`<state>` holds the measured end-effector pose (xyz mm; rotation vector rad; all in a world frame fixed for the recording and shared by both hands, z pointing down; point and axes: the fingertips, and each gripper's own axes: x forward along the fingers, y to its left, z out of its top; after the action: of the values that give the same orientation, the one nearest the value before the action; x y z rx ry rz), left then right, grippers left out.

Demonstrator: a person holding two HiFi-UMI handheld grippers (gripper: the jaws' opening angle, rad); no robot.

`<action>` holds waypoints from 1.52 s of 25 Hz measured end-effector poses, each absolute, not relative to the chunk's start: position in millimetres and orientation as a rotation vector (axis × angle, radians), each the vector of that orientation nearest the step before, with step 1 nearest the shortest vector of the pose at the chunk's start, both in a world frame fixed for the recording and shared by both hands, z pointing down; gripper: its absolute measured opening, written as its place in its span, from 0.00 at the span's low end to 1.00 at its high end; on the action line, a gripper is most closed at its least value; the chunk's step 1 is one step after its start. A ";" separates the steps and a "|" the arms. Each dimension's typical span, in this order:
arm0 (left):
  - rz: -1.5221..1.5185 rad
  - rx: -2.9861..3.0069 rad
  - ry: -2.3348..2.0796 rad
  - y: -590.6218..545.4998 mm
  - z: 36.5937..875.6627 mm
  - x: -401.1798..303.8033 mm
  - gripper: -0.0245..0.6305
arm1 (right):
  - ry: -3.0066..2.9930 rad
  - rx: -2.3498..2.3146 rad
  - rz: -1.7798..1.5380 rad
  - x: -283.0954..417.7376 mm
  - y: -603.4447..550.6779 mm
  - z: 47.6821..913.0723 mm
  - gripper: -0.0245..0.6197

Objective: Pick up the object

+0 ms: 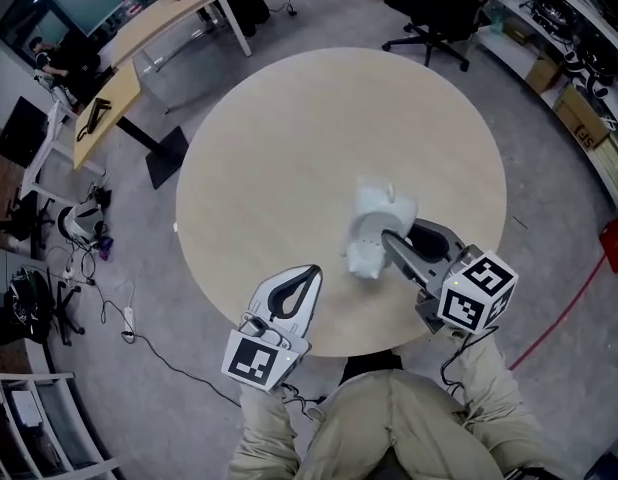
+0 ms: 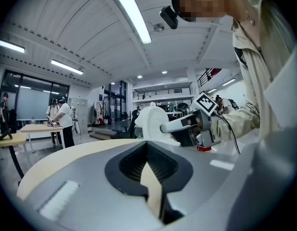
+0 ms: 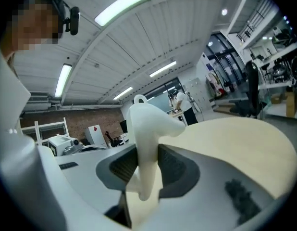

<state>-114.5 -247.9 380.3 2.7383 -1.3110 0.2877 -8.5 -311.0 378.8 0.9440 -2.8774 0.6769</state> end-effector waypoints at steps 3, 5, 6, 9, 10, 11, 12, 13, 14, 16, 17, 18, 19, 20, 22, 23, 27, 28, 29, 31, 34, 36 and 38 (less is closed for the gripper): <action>0.280 2.748 -1.324 -240.2 372.4 -110.0 0.05 | -2.904 0.939 0.570 -1.4 -293.1 362.7 0.24; 0.281 2.754 -1.334 -236.4 367.8 -106.8 0.05 | -2.918 0.931 0.527 2.0 -285.3 355.8 0.24; 0.283 2.758 -1.339 -235.0 365.5 -104.5 0.05 | -2.924 0.927 0.509 4.1 -282.7 352.9 0.24; 0.285 2.770 -1.355 -229.4 360.0 -94.6 0.05 | -2.938 0.913 0.461 11.0 -275.5 346.3 0.24; 0.284 2.772 -1.359 -226.5 359.0 -91.7 0.05 | -2.942 0.906 0.445 12.3 -272.4 344.8 0.24; 0.283 2.775 -1.362 -223.4 358.2 -89.6 0.05 | -2.947 0.900 0.430 12.8 -269.1 343.3 0.24; 0.279 2.779 -1.363 -220.3 357.5 -88.0 0.05 | -2.952 0.895 0.415 12.8 -265.8 341.7 0.24; 0.275 2.784 -1.363 -217.1 356.5 -86.5 0.05 | -2.958 0.893 0.402 12.5 -262.5 339.8 0.24; 0.271 2.789 -1.361 -213.6 355.1 -84.8 0.05 | -2.963 0.892 0.391 12.7 -258.9 337.6 0.24; 0.270 2.798 -1.358 -206.4 351.4 -81.0 0.05 | -2.974 0.895 0.370 15.0 -251.4 332.6 0.24; 0.269 2.804 -1.359 -202.9 348.9 -79.4 0.05 | -2.978 0.899 0.356 16.7 -247.8 329.7 0.24; 0.266 2.811 -1.360 -199.3 346.1 -78.3 0.05 | -2.983 0.904 0.340 18.2 -243.9 326.6 0.24; 0.263 2.818 -1.363 -195.0 343.3 -77.9 0.05 | -2.989 0.909 0.324 19.3 -239.4 323.4 0.24; 0.257 2.823 -1.366 -190.0 341.1 -78.0 0.05 | -2.995 0.913 0.310 19.9 -234.1 320.4 0.24; 0.244 2.828 -1.374 -177.1 338.8 -78.4 0.05 | -3.008 0.919 0.287 20.5 -220.8 316.0 0.24; 0.237 2.831 -1.376 -169.1 338.6 -78.3 0.05 | -3.015 0.921 0.280 20.7 -212.8 314.4 0.24; 0.241 2.833 -1.359 -124.3 341.0 -78.6 0.05 | -3.040 0.932 0.270 20.4 -170.8 306.0 0.24; 0.244 2.829 -1.357 -111.1 342.3 -79.9 0.05 | -3.045 0.938 0.263 19.7 -159.0 304.2 0.24; 0.245 2.825 -1.358 -97.4 343.5 -82.1 0.05 | -3.049 0.945 0.256 18.6 -146.8 303.1 0.24; 0.247 2.824 -1.361 -69.5 345.0 -87.6 0.05 | -3.050 0.959 0.245 16.2 -120.4 302.4 0.24; 0.252 2.830 -1.371 -30.1 343.8 -95.7 0.05 | -3.047 0.968 0.225 15.5 -80.7 300.9 0.24; 0.241 2.840 -1.381 -4.6 340.5 -99.8 0.05 | -3.042 0.971 0.210 16.1 -55.0 300.0 0.24; 0.237 2.845 -1.383 22.1 339.3 -103.2 0.05 | -3.037 0.976 0.197 16.9 -28.3 300.2 0.24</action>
<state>-103.2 22.1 339.3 2.8449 -1.3834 0.2366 16.9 -28.3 300.2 0.9757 -3.0373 0.1965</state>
